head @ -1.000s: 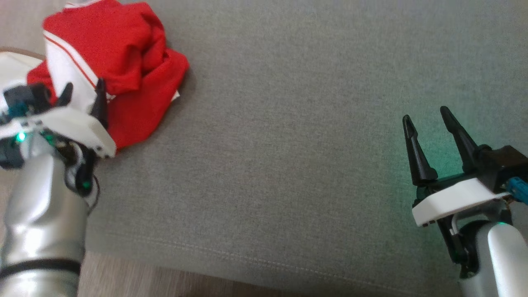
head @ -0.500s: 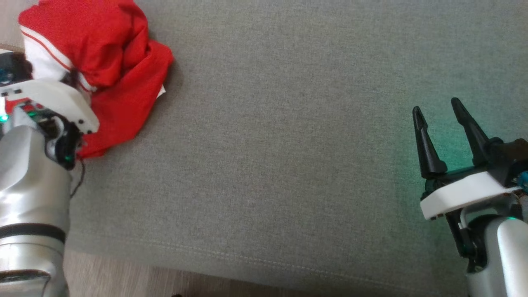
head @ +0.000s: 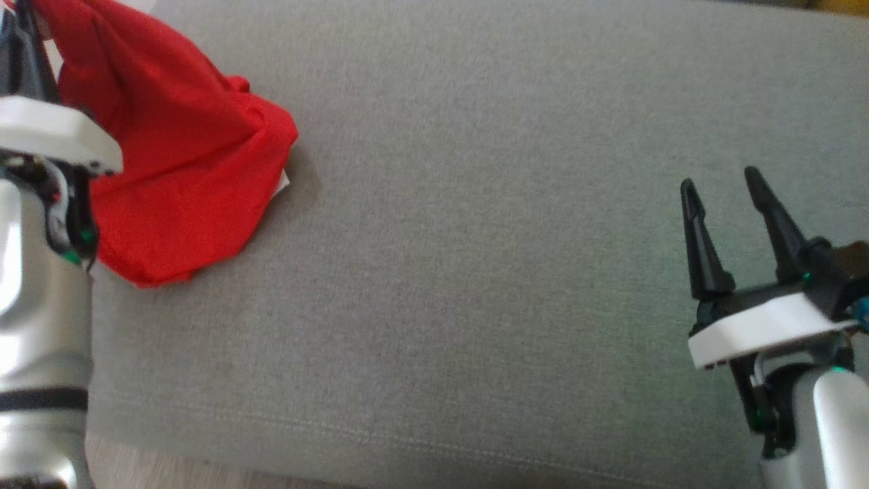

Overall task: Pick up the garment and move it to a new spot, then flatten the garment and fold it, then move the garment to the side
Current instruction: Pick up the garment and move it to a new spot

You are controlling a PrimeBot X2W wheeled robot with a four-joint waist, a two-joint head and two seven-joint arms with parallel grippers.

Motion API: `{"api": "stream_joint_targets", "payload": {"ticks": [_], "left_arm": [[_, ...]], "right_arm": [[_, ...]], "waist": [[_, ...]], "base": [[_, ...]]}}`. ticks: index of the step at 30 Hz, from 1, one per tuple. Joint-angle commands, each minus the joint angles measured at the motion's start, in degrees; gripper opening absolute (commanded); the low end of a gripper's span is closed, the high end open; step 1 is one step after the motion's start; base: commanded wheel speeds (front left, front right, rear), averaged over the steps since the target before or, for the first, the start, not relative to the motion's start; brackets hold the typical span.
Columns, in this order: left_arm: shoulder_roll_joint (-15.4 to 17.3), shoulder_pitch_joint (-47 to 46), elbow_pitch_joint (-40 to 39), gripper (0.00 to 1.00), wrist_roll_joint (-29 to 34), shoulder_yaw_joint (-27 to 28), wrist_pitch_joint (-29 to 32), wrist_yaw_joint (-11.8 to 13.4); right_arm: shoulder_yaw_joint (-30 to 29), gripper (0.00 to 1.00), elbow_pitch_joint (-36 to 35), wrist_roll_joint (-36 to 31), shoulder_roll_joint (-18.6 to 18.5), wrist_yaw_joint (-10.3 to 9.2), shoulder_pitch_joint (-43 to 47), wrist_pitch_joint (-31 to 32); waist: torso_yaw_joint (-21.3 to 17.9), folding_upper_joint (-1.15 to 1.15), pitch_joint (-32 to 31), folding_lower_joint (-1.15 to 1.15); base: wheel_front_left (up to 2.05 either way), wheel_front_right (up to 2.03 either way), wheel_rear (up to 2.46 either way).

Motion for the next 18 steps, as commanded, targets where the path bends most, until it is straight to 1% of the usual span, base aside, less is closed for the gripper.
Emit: {"api": "stream_joint_targets", "payload": {"ticks": [1,5,9,12,15,18], "left_arm": [[3.19,0.55,-3.63,0.00,0.57,1.10,-0.51,0.47],[1.88,7.38,-13.82,0.00,0.98,0.06,-0.07,1.66],[-0.62,15.75,-24.80,0.00,1.03,-2.14,3.12,3.06],[-2.83,21.33,-31.70,0.00,0.83,-4.54,5.87,3.65],[-5.40,24.66,-36.07,0.00,0.68,-8.14,8.05,3.26],[-7.74,25.71,-37.09,0.00,0.56,-12.18,9.40,1.83]], "right_arm": [[1.07,1.00,-2.11,0.00,0.43,-0.04,0.52,-0.65],[1.21,1.00,-1.88,0.16,1.17,-0.04,2.02,-1.10],[1.62,1.00,-1.58,0.73,1.85,-0.04,3.23,-1.53],[1.99,1.00,-1.50,0.93,2.24,-0.04,3.63,-1.75],[2.38,1.00,-1.50,1.20,2.51,-0.04,3.67,-1.88],[2.92,1.00,-1.34,1.42,2.67,-0.04,3.48,-1.99]], "waist": [[-0.95,0.00,-2.23,0.00],[-2.84,0.00,-4.99,0.00],[-5.95,0.00,-7.01,0.00],[-9.10,0.00,-7.63,0.00],[-12.46,0.00,-7.57,0.00],[-16.50,0.00,-7.32,0.00]], "base": [[0.00,0.00,0.00],[0.00,0.00,0.00],[0.00,0.00,0.00],[0.00,0.00,0.00],[0.00,0.00,0.00],[0.00,0.00,0.00]]}}
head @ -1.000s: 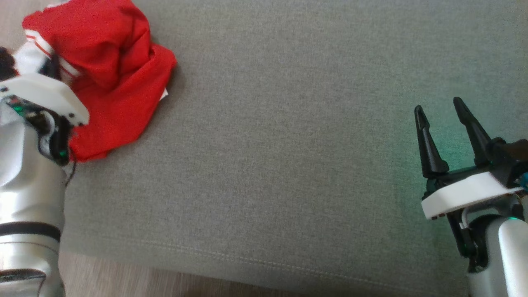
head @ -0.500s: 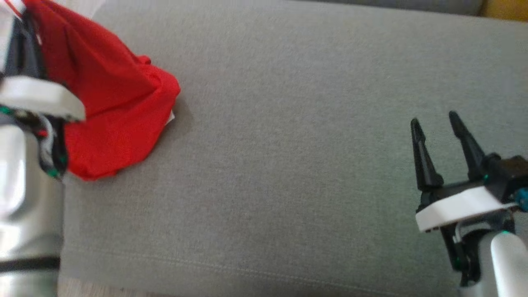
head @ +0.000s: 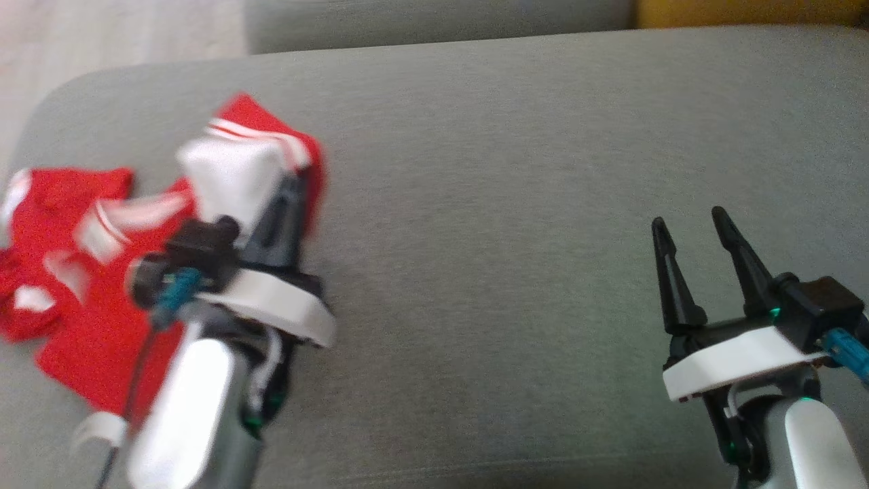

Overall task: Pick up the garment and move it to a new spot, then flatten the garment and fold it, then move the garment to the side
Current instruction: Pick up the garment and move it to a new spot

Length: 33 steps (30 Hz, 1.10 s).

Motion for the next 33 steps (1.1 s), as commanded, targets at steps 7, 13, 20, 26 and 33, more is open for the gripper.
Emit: {"api": "stream_joint_targets", "payload": {"ticks": [7,13,20,26,33], "left_arm": [[-3.72,-5.28,0.63,0.00,0.42,-8.71,-0.15,-4.32],[-4.94,-10.59,6.11,0.00,0.15,-14.73,-1.48,-5.06],[-5.16,-16.91,15.77,0.00,-2.28,-18.90,-2.56,-4.08],[-5.17,-18.94,20.43,1.00,-3.93,-22.15,-1.79,-4.49],[-4.94,-17.91,19.68,1.00,-2.89,-24.52,-6.33,-3.48]], "right_arm": [[2.53,1.00,-1.84,0.80,0.33,-0.04,-1.95,-0.74],[3.10,1.00,-1.68,1.72,0.44,-0.04,-2.76,-1.62],[3.09,1.00,-0.47,3.61,0.48,-0.04,-3.56,-3.52],[2.70,1.00,0.37,3.93,0.48,-0.04,-3.92,-4.32],[2.08,1.00,1.27,3.14,0.48,-0.04,-3.80,-4.32]], "waist": [[-13.18,0.00,1.93,0.00],[-19.63,0.00,5.21,0.00],[-23.43,0.00,8.56,0.00],[-22.80,0.00,9.18,0.00],[-18.10,0.00,6.66,0.00]], "base": [[0.00,0.00,0.00],[0.00,0.00,0.00],[0.00,0.00,0.00],[0.00,0.00,0.00],[0.00,0.00,0.00]]}}
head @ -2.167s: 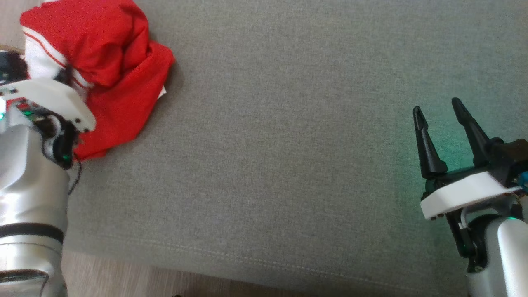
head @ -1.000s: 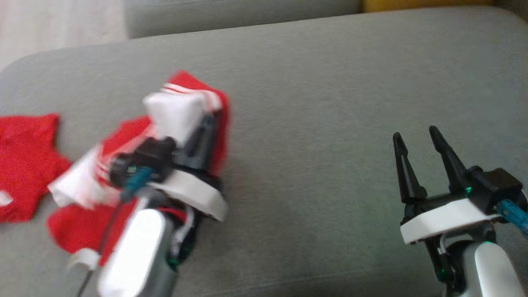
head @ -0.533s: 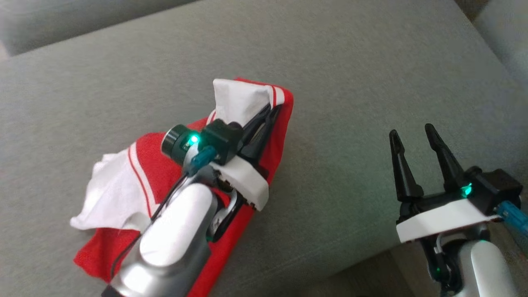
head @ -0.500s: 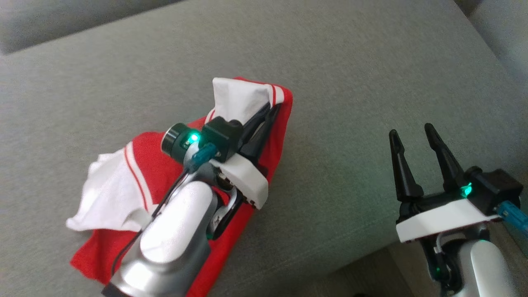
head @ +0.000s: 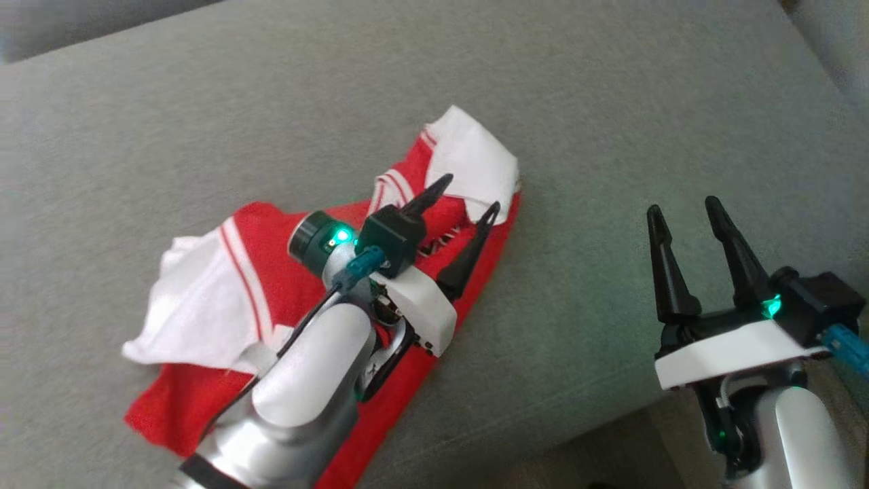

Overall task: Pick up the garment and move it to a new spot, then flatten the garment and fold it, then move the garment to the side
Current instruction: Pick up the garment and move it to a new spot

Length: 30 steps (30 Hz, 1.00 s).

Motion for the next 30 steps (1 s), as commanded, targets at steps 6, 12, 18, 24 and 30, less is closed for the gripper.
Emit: {"api": "stream_joint_targets", "payload": {"ticks": [6,12,18,24,30], "left_arm": [[3.90,2.98,-7.05,1.00,0.01,6.51,-3.66,5.32],[8.56,8.06,-11.86,1.00,-0.77,13.35,-4.36,10.11],[11.40,13.38,-16.90,1.00,-1.30,21.36,-4.44,13.41],[12.52,18.91,-20.82,1.00,-1.65,27.07,-4.45,12.12],[12.95,23.09,-22.08,1.00,-0.81,28.02,-4.45,9.03]], "right_arm": [[0.29,1.00,-2.05,-1.46,-0.24,-0.04,-0.87,0.78],[-0.09,1.00,-2.60,-2.39,-0.24,-0.04,-0.11,2.07],[-0.53,1.00,-2.53,-3.24,-0.24,-0.04,0.36,3.07],[-0.63,1.00,-1.59,-3.62,-0.24,-0.04,0.98,3.59],[-0.62,1.00,-0.53,-3.97,-0.28,-0.04,2.57,4.00]], "waist": [[7.29,0.00,-4.13,0.00],[12.21,0.00,-5.55,0.00],[15.82,0.00,-6.50,0.00],[17.53,0.00,-7.83,0.00],[17.61,0.00,-9.95,0.00]], "base": [[0.00,0.00,0.00],[0.00,0.00,0.00],[0.00,0.00,0.00],[0.00,0.00,0.00],[0.00,0.00,0.00]]}}
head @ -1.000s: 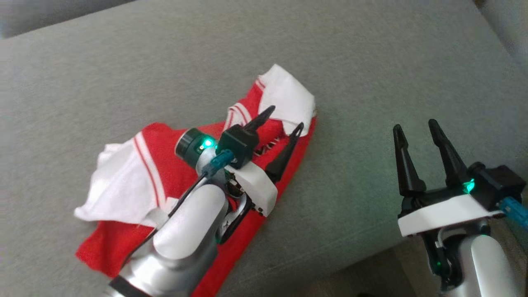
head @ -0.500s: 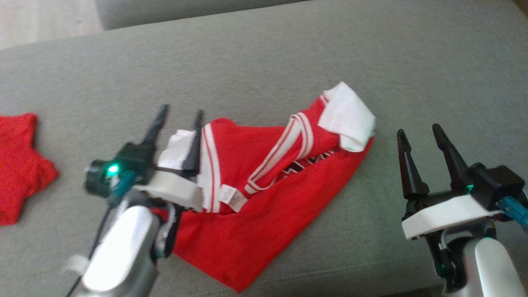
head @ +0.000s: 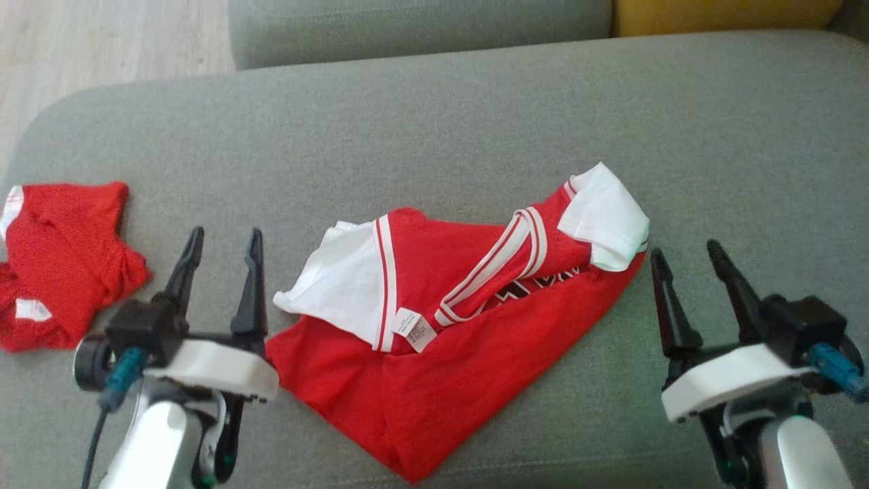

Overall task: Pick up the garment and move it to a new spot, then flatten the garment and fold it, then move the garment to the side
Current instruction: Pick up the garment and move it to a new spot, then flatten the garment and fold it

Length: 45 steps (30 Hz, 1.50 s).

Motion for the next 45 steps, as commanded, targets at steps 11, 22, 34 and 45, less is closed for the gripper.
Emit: {"api": "stream_joint_targets", "payload": {"ticks": [11,22,34,45], "left_arm": [[1.89,3.44,-3.05,1.00,3.08,2.27,-0.45,0.19],[1.93,4.40,-3.39,1.00,3.91,1.99,-0.46,0.55],[1.67,4.13,-2.86,1.00,3.92,2.41,-0.46,0.20],[0.09,0.29,4.54,1.00,1.79,-4.08,13.31,-4.60]], "right_arm": [[1.14,1.00,-2.39,-0.40,-0.30,-0.04,1.84,1.27],[1.08,1.00,-2.98,-0.28,-0.28,-0.04,2.13,1.63],[1.08,1.00,-3.03,-0.19,-0.27,-0.04,1.90,1.64],[1.70,1.00,-3.58,0.00,-0.26,-0.04,0.62,1.62]], "waist": [[-0.67,0.00,-3.26,0.00],[-0.50,0.00,-3.21,0.00],[-0.64,0.00,-2.82,0.00],[-1.01,0.00,0.65,0.00]], "base": [[0.00,0.00,0.00],[0.00,0.00,0.00],[0.00,0.00,0.00],[0.00,0.00,0.00]]}}
